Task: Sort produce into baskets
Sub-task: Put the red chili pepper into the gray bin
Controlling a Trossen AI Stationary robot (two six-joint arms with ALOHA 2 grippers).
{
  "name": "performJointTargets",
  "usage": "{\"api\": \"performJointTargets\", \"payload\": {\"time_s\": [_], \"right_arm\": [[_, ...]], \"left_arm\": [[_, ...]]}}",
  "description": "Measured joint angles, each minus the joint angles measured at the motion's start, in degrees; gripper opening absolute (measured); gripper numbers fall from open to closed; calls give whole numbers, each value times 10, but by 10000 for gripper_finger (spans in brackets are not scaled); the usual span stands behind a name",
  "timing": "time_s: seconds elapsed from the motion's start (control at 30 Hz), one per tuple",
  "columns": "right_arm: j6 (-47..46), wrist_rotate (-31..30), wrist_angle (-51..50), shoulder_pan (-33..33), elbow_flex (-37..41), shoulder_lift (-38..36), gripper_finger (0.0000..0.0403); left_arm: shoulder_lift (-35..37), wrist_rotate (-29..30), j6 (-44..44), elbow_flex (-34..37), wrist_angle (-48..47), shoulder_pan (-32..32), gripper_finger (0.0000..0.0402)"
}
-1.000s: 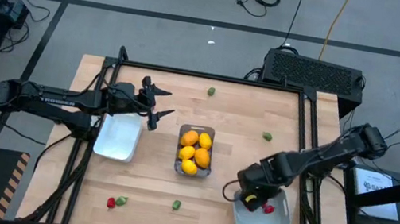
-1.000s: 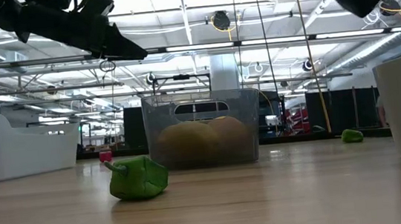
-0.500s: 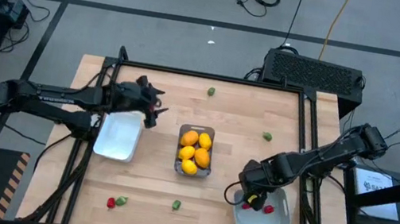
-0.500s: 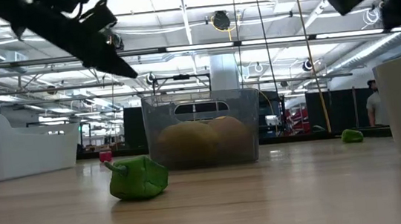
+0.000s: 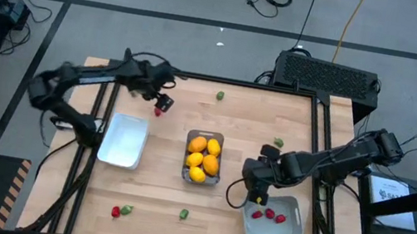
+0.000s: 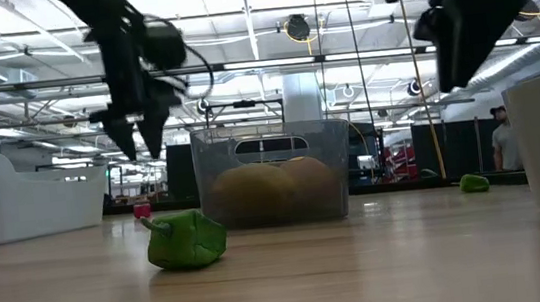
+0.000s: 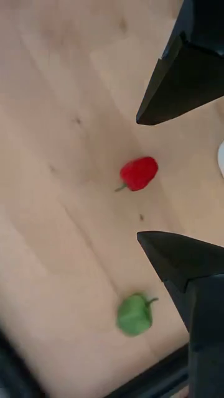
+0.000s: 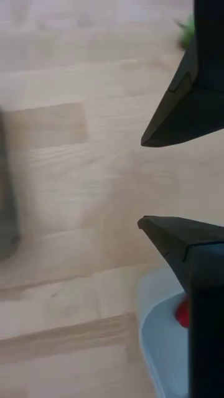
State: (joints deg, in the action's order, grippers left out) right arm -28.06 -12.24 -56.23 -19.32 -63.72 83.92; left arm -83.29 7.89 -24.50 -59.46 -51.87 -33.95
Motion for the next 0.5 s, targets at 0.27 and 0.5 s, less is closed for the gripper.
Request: {"api": "performJointTargets", "payload": {"time_s": [0.27,0.5], "right_arm": [[78,0,28,1,0,0,182],[114,3,28,1,0,0,182]], "left_arm": [[-117,-31,-8,-20,0,-22,301],[-175,-51,-22,-20,9,-26,301]]}}
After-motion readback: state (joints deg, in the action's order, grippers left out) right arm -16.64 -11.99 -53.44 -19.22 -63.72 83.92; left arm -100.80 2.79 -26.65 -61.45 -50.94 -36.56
